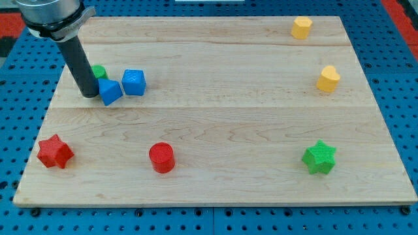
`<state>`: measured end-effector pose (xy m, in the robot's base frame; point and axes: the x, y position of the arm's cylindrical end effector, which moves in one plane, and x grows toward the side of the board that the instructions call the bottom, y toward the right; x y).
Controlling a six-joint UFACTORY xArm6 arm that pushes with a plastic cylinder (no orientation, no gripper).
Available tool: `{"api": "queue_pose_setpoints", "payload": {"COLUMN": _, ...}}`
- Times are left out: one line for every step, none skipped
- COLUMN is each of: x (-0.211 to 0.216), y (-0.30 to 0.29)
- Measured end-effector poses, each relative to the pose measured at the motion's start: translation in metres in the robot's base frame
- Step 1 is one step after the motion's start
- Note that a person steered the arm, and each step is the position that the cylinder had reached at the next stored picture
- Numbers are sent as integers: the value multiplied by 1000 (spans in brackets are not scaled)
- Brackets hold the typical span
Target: Move the red star to the red circle
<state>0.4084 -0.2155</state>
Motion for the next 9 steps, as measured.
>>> {"api": "queue_pose_setpoints", "payload": {"x": -8, "y": 0}}
{"api": "queue_pose_setpoints", "payload": {"x": 23, "y": -22}}
{"api": "queue_pose_setpoints", "payload": {"x": 47, "y": -50}}
{"api": "queue_pose_setpoints", "payload": {"x": 76, "y": -88}}
{"api": "queue_pose_setpoints", "payload": {"x": 93, "y": -88}}
{"api": "queue_pose_setpoints", "payload": {"x": 128, "y": -51}}
{"api": "queue_pose_setpoints", "payload": {"x": 159, "y": -50}}
{"api": "queue_pose_setpoints", "payload": {"x": 160, "y": -33}}
{"api": "queue_pose_setpoints", "payload": {"x": 160, "y": -13}}
